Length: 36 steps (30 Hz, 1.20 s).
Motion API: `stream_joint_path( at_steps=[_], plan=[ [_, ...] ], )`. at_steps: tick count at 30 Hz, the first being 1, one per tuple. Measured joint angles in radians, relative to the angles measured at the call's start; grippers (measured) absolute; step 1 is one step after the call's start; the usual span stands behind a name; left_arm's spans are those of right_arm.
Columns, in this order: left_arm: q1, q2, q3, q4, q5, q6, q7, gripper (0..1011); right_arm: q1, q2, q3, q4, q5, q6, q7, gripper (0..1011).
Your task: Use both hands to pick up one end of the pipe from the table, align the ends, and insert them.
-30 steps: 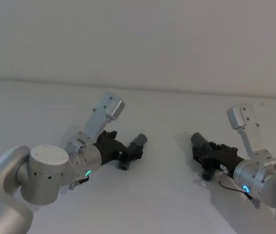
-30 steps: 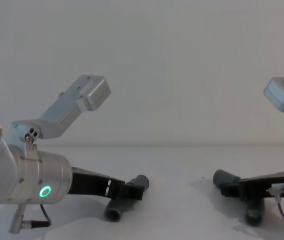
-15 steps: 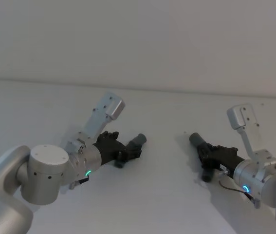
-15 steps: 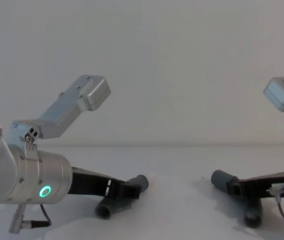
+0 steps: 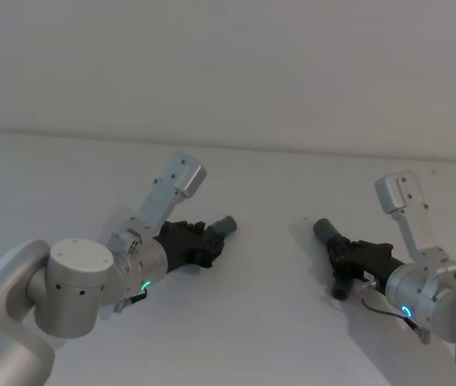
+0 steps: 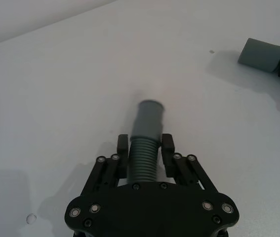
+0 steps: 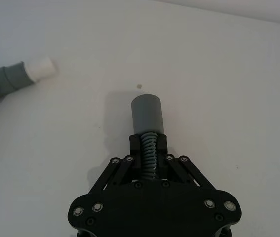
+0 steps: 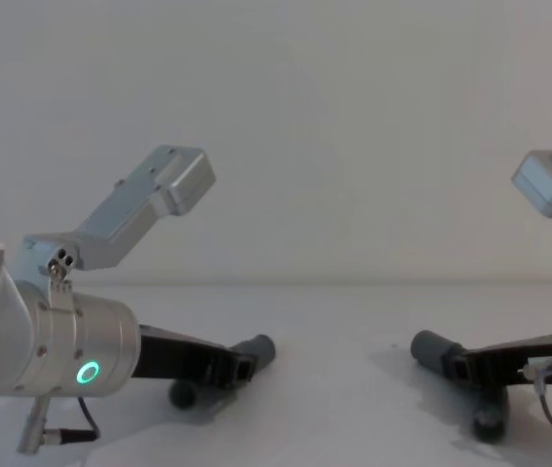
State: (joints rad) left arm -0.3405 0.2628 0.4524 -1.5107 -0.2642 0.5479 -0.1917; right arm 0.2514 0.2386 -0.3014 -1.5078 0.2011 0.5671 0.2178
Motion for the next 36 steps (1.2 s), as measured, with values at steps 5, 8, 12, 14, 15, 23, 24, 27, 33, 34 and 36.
stream_joint_path(
  at_steps=[5, 8, 12, 14, 15, 23, 24, 27, 33, 34, 36],
  plan=[
    [0.000, 0.000, 0.000, 0.000, 0.000, 0.000, 0.000, 326, 0.000, 0.000, 0.000, 0.000, 0.000, 0.000, 0.000, 155],
    [0.000, 0.000, 0.000, 0.000, 0.000, 0.000, 0.000, 306, 0.000, 0.000, 0.000, 0.000, 0.000, 0.000, 0.000, 153],
    [0.000, 0.000, 0.000, 0.000, 0.000, 0.000, 0.000, 300, 0.000, 0.000, 0.000, 0.000, -0.001, 0.000, 0.000, 153],
    [-0.001, 0.003, 0.000, -0.001, 0.002, -0.002, -0.001, 300, 0.001, 0.001, -0.001, 0.000, -0.003, -0.001, 0.001, 153],
    [-0.001, 0.004, 0.001, -0.002, 0.004, -0.002, -0.002, 300, 0.002, 0.001, -0.002, 0.000, -0.004, -0.001, 0.002, 153],
    [-0.018, 0.027, 0.010, -0.016, 0.027, -0.033, -0.026, 300, 0.011, 0.014, -0.013, -0.011, -0.025, -0.049, 0.018, 153],
    [-0.021, 0.031, 0.012, -0.018, 0.028, -0.036, -0.029, 300, 0.011, 0.016, -0.014, -0.013, -0.026, -0.053, 0.019, 153],
    [-0.036, 0.051, 0.020, -0.028, 0.042, -0.062, -0.055, 300, 0.015, 0.023, -0.018, -0.019, -0.037, -0.077, 0.026, 153],
    [-0.063, 0.082, 0.035, -0.039, 0.062, -0.102, -0.102, 300, 0.024, 0.044, -0.031, -0.037, -0.066, -0.133, 0.039, 153],
    [-0.072, 0.091, 0.040, -0.042, 0.068, -0.116, -0.120, 300, 0.026, 0.048, -0.033, -0.040, -0.071, -0.140, 0.041, 153],
    [-0.078, 0.099, 0.043, -0.044, 0.073, -0.128, -0.135, 300, 0.031, 0.059, -0.039, -0.047, -0.086, -0.164, 0.047, 153]
  ],
)
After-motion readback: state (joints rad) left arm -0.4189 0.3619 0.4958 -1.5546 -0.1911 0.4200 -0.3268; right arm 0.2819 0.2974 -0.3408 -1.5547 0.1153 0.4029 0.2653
